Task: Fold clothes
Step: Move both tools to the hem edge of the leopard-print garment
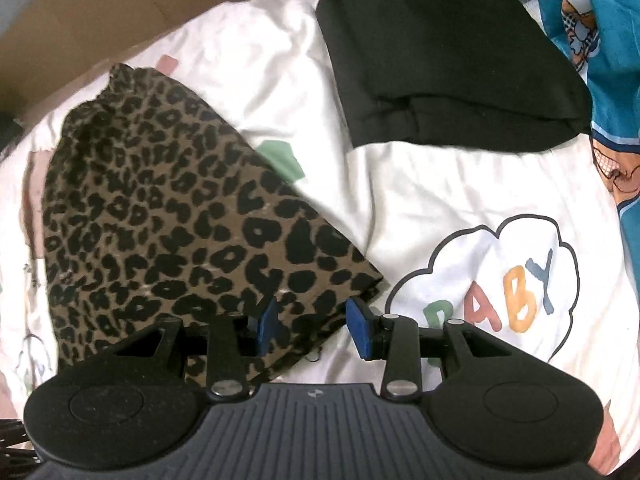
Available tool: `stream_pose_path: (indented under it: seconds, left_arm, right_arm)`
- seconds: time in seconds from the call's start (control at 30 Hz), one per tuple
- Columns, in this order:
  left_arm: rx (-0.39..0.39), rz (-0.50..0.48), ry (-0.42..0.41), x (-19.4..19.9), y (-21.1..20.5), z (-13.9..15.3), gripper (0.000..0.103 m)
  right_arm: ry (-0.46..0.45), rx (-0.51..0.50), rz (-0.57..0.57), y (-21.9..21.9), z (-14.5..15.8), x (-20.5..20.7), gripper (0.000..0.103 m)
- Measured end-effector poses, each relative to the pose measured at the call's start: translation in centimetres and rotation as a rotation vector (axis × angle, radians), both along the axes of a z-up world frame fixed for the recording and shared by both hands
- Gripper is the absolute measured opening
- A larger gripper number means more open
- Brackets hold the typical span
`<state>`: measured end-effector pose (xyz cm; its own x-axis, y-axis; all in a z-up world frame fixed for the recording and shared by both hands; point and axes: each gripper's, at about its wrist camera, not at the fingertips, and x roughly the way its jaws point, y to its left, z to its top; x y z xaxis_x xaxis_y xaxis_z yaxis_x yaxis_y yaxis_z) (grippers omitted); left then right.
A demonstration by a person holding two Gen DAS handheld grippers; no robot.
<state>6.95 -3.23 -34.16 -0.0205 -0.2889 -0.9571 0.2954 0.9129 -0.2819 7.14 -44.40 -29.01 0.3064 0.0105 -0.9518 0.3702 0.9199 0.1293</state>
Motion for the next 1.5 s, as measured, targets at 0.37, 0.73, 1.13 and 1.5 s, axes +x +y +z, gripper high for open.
stream_pose_path:
  seconds: [0.37,0.73,1.13,1.5]
  left_arm:
    - [0.042,0.171,0.091,-0.8,0.7,0.0,0.046]
    - [0.085,0.348,0.182,-2.2,1.5,0.5,0.055]
    - [-0.018,0.529,0.282,-4.6,4.4,1.1,0.057]
    - [-0.105,0.537,0.277,-7.6,4.6,2.0,0.048]
  right_arm:
    - [0.033,-0.011,-0.015,-0.3,-1.4,0.7,0.045]
    - [-0.014,0.007,-0.051,-1.5,-0.2,1.0,0.045]
    - [-0.101,-0.022,-0.057,-3.6,0.5,0.7,0.045]
    - [-0.054,-0.005,-0.068,-4.1,-2.5,-0.8,0.045]
